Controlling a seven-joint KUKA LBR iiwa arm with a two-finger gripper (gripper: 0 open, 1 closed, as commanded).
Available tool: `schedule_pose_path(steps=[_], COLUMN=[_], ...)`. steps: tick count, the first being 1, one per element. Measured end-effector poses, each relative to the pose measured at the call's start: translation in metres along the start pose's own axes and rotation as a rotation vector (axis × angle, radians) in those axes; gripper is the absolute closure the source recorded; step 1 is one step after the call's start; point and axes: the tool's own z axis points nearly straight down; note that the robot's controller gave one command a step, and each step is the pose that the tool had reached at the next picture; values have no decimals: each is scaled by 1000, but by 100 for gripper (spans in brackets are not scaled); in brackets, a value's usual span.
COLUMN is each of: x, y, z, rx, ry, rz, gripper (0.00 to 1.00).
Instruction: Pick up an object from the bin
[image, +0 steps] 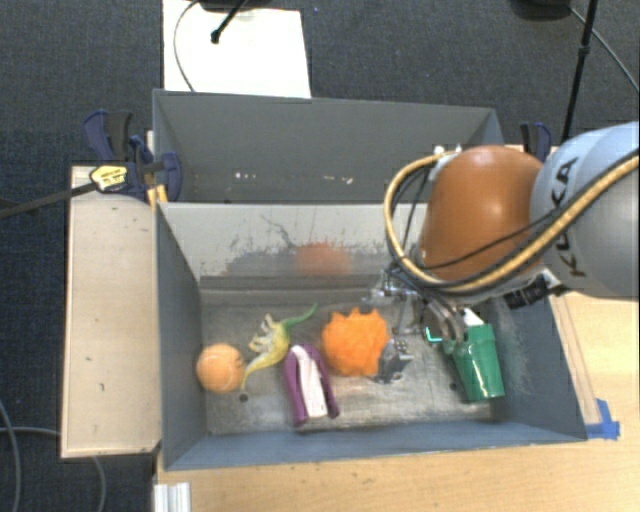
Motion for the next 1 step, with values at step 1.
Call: schedule_pose_path(steps=[1], x=[-2], y=[0], z=[-3], rx=[0], ry=[-7], rz=[2], gripper=[0])
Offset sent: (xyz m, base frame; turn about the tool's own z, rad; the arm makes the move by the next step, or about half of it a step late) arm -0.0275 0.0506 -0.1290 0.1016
